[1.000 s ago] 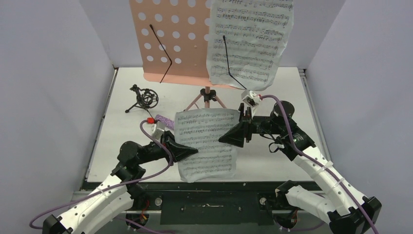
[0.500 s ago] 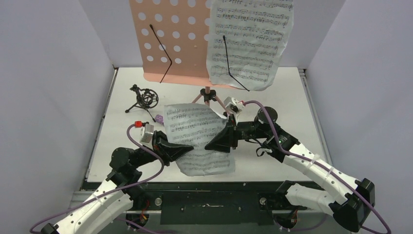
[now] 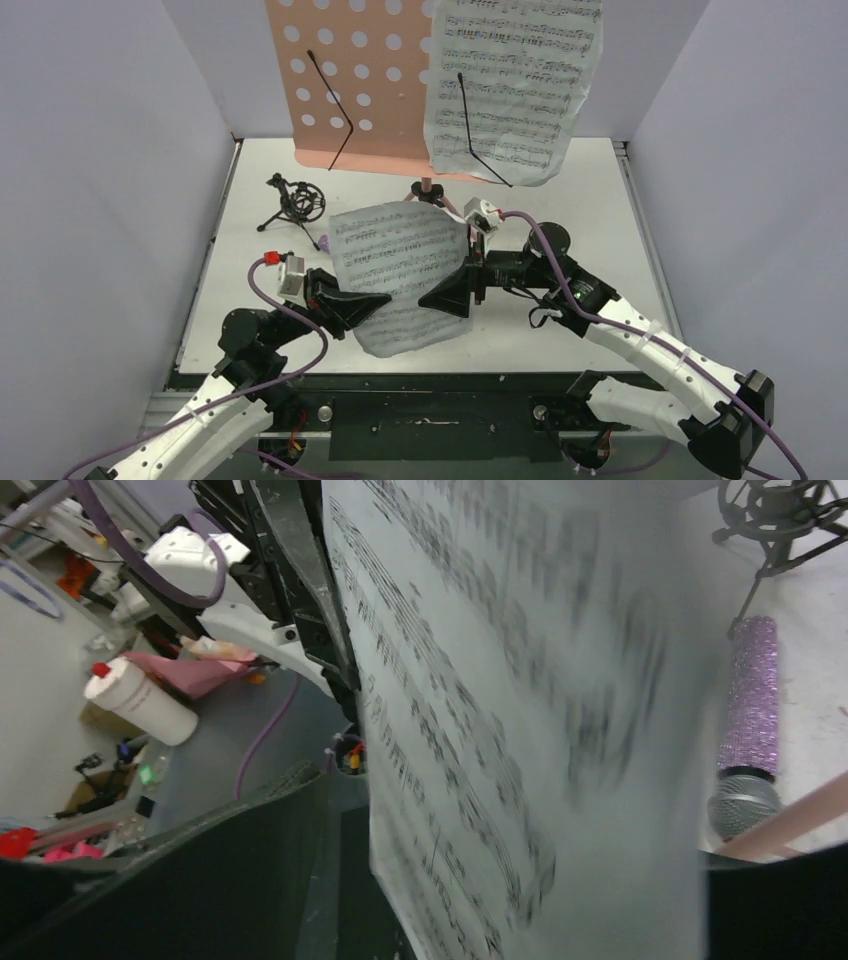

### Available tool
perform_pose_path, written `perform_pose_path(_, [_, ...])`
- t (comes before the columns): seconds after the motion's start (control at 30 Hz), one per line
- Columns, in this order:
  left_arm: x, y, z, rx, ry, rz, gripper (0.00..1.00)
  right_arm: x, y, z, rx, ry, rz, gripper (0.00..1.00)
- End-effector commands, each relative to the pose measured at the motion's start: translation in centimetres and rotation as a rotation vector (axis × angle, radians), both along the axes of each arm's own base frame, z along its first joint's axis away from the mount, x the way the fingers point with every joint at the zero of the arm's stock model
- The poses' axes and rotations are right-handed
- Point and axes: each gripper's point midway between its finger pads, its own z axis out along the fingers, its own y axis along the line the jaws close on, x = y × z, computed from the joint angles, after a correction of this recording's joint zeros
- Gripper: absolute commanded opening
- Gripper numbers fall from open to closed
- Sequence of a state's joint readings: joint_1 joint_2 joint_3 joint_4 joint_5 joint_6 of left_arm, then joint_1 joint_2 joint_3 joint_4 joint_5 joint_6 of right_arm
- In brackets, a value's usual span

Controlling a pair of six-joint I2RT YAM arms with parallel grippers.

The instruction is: Set up the instrument practice props

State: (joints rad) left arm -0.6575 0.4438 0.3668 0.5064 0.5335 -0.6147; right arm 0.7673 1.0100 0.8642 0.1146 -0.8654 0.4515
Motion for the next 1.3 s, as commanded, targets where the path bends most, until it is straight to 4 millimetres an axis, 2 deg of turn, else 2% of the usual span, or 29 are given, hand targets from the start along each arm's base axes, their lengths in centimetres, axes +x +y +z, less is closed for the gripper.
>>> perform_pose_path(0.0, [0.5,0.8,1.5,-0.034,-0.038,0.065,0.01,1.0,-1.0,2.6,0.046,-0.099,-0.106,0.72])
perform_pose_path(0.1, [0.4,1.0,1.6,-0.040,-0.039,0.065,0.01,1.2,-1.5,2.9,0.059,-0.108,-0.150,0.77])
perform_pose_path(0.33, [0.2,0.8,1.7,-0.037,-0.039,0.048,0.01,0.4,-1.1,4.2,0.127,-0.112,-0.095,0.69])
perform_pose_path(0.4, [0.2,0.8,1.7,-0.037,-0.040,0.046,0.01,0.2,-0.7,4.3,0.138,-0.106,-0.064,0.60])
perform_pose_path(0.53, [0.3,0.8,1.6,-0.039,-0.039,0.054,0.01,0.3,-0.5,4.4,0.141,-0.107,-0.061,0.33])
perform_pose_path(0.63, [0.3,0.9,1.5,-0.039,-0.037,0.058,0.02,0.6,-0.5,4.3,0.129,-0.111,-0.074,0.09])
perform_pose_path(0.67, [0.4,0.9,1.5,-0.039,-0.038,0.060,0.03,0.7,-0.5,4.1,0.124,-0.112,-0.078,0.06])
perform_pose_path(0.73, [0.5,0.8,1.5,-0.036,-0.035,0.063,0.12,0.8,-0.6,4.1,0.121,-0.118,-0.086,0.05])
perform_pose_path(0.8, [0.5,0.8,1.3,-0.029,-0.041,0.066,0.33,0.9,-0.7,4.2,0.121,-0.125,-0.095,0.05])
perform_pose_path(0.87, [0.8,0.9,1.3,-0.018,-0.050,0.084,0.59,1.2,-0.8,4.4,0.120,-0.136,-0.118,0.05])
perform_pose_path(0.97, [1.8,1.4,1.2,0.013,-0.036,0.150,0.84,1.7,-1.2,5.0,0.119,-0.167,-0.159,0.05])
perform_pose_path(1.1, [2.9,2.4,1.9,0.075,-0.066,0.252,0.96,2.4,-1.9,6.4,0.120,-0.222,-0.217,0.05])
perform_pose_path(1.27, [4.0,4.9,4.1,0.202,-0.155,0.422,0.97,2.9,-2.9,8.7,0.166,-0.272,-0.291,0.05])
